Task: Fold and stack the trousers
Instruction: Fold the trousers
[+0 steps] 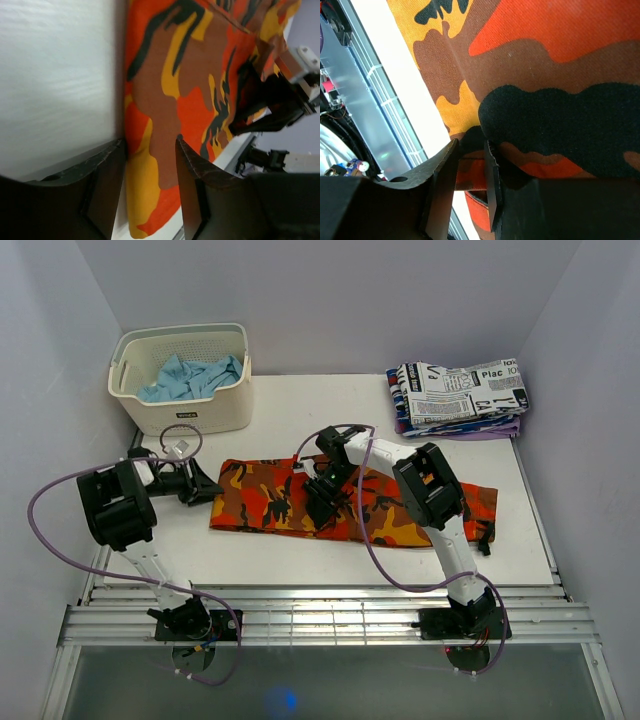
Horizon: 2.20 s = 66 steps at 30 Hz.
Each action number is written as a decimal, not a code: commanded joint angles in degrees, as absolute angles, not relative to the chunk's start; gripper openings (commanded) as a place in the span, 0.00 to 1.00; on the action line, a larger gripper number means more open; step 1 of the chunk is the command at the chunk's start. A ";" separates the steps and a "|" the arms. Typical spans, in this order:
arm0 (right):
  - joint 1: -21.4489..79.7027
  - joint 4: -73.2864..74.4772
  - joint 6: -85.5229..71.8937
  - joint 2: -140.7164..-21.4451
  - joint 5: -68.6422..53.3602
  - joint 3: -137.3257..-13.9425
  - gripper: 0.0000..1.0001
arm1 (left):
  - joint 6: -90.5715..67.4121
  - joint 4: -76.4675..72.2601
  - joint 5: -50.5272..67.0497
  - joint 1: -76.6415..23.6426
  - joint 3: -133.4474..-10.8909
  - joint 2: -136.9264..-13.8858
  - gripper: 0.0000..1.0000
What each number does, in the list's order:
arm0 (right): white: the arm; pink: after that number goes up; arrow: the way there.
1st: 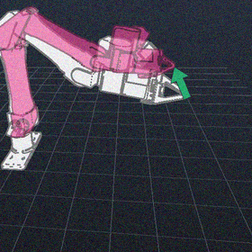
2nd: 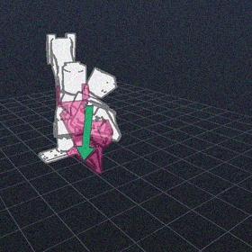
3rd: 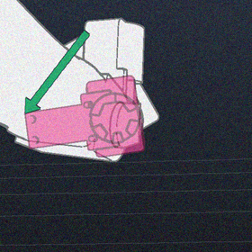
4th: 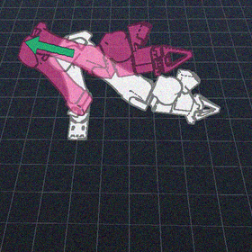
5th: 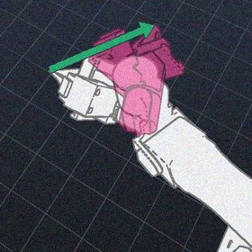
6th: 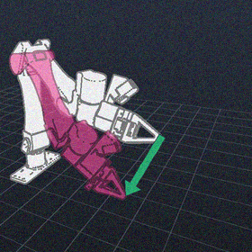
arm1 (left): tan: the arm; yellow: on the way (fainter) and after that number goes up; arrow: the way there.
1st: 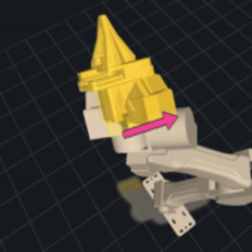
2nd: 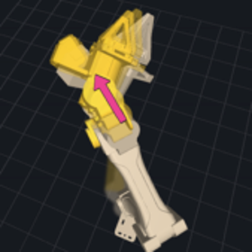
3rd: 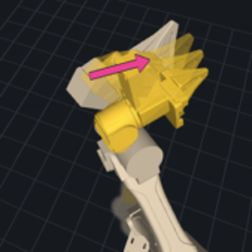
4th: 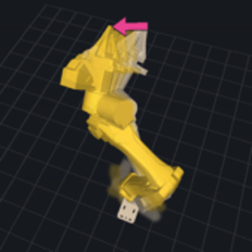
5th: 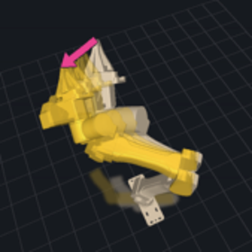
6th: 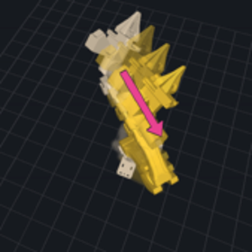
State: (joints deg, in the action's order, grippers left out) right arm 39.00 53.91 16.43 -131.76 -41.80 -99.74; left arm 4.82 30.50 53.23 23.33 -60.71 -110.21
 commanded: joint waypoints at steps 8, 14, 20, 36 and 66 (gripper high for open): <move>38.50 48.25 18.99 -134.65 -29.53 -99.49 0.37 | 8.79 34.72 49.39 21.45 -57.74 -112.32 0.40; 34.11 48.51 18.54 -129.48 -28.74 -101.69 0.67 | 5.19 34.71 50.11 22.94 -61.78 -111.54 0.00; 20.50 54.47 19.24 -121.49 -34.10 -103.53 0.79 | 5.53 38.84 40.97 26.98 -71.26 -105.04 0.00; -7.73 55.29 20.57 -110.91 -32.42 -84.82 0.81 | 5.19 56.51 33.93 20.40 -85.61 -93.08 0.00; -0.09 42.89 12.04 -117.60 -42.63 -76.56 0.08 | -32.24 38.59 21.19 -22.49 -97.46 -102.55 0.00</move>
